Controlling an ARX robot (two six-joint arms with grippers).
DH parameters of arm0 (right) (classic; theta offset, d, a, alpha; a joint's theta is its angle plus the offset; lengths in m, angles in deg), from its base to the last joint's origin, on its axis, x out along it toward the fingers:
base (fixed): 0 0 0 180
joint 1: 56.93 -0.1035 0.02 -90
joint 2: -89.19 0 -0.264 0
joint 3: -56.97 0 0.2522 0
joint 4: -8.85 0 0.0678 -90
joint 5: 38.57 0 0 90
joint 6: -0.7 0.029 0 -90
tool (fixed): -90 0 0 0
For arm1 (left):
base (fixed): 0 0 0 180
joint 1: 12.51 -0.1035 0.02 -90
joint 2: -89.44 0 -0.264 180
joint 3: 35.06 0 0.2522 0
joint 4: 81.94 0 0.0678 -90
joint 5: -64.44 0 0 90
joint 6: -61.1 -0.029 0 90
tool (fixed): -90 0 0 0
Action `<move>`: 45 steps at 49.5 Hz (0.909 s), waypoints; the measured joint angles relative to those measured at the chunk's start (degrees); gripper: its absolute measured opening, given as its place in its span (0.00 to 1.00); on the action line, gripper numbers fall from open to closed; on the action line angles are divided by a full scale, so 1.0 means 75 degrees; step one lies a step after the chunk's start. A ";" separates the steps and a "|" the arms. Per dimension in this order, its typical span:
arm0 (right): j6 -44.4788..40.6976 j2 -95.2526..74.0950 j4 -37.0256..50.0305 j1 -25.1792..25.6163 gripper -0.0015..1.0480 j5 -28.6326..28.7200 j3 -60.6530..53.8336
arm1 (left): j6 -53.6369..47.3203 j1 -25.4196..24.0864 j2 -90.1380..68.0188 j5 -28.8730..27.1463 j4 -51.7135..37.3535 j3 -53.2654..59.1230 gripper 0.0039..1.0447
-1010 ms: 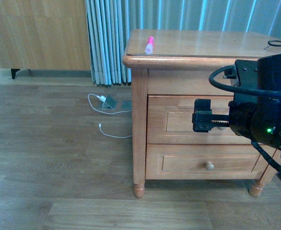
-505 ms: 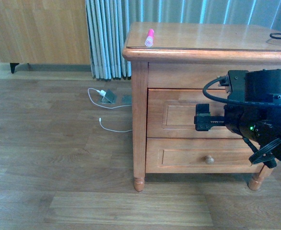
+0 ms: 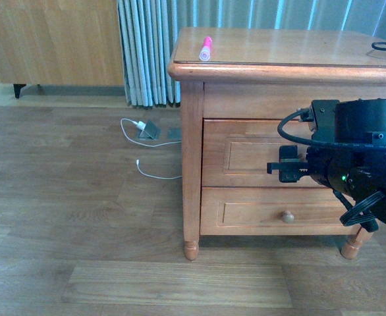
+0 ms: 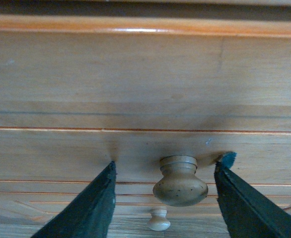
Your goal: Place pink marker in drawer with both arms
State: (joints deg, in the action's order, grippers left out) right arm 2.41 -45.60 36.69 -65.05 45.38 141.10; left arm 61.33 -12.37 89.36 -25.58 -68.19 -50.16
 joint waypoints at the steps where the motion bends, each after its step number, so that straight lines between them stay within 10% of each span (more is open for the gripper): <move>1: -0.0006 0.0000 -0.0015 0.0000 0.52 0.0000 0.0000 | 0.0003 0.0000 -0.0003 0.0000 0.0000 0.0000 0.94; 11: -0.0038 0.0003 -0.0096 0.0020 0.22 -0.0015 -0.0003 | 0.0000 0.0000 -0.0003 0.0000 0.0000 0.0000 0.94; 45: 0.0525 0.1413 0.0291 0.0052 0.21 0.0801 -0.2465 | 0.0000 0.0000 0.0000 0.0000 0.0000 0.0000 0.94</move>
State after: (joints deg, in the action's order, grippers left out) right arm 6.35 -34.99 38.88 -64.66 51.40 122.60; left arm 61.33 -12.37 89.36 -25.58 -68.19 -50.16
